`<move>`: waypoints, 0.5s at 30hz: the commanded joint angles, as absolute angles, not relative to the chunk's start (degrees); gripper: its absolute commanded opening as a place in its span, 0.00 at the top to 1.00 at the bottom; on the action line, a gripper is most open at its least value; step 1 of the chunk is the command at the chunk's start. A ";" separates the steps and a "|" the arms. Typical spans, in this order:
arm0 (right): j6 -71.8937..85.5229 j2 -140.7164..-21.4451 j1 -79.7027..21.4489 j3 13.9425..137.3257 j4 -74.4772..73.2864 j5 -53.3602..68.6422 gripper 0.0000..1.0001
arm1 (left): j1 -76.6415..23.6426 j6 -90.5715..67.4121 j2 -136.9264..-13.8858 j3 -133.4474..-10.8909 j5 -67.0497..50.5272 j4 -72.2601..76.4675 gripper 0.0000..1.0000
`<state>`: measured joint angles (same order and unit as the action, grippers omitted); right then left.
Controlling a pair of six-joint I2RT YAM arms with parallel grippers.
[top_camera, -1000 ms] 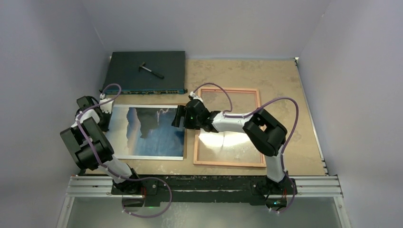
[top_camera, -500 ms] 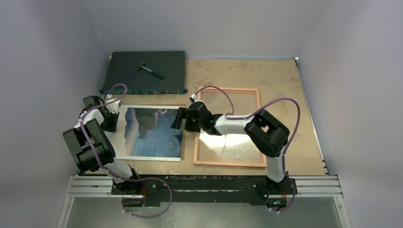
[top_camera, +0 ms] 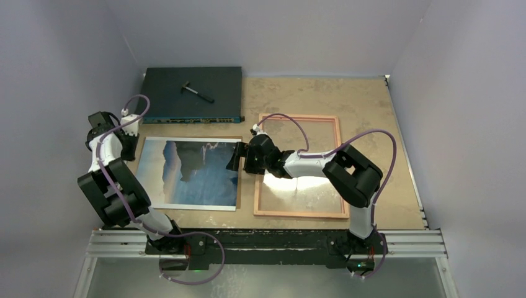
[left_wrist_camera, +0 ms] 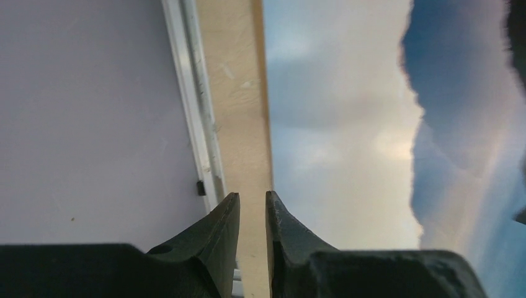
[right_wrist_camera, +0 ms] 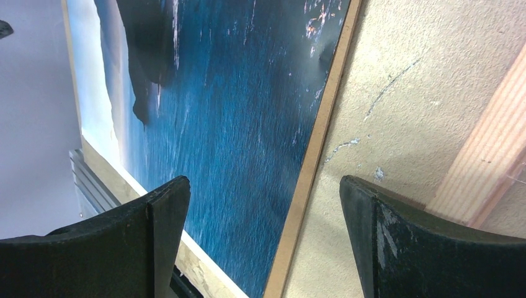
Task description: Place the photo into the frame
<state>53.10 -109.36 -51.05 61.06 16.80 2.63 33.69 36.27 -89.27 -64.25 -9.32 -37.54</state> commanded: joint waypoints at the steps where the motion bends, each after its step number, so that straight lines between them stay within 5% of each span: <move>1: 50.52 -111.08 -50.71 60.12 8.52 0.04 0.06 | 34.43 38.10 -90.27 -59.11 -0.29 -28.24 0.80; 15: 52.10 -111.00 -50.86 59.22 11.02 1.16 0.06 | 34.28 36.56 -93.28 -52.39 0.69 -22.58 0.82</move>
<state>52.93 -109.36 -51.05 61.06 16.91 2.70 34.02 37.06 -93.86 -54.11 1.15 -24.71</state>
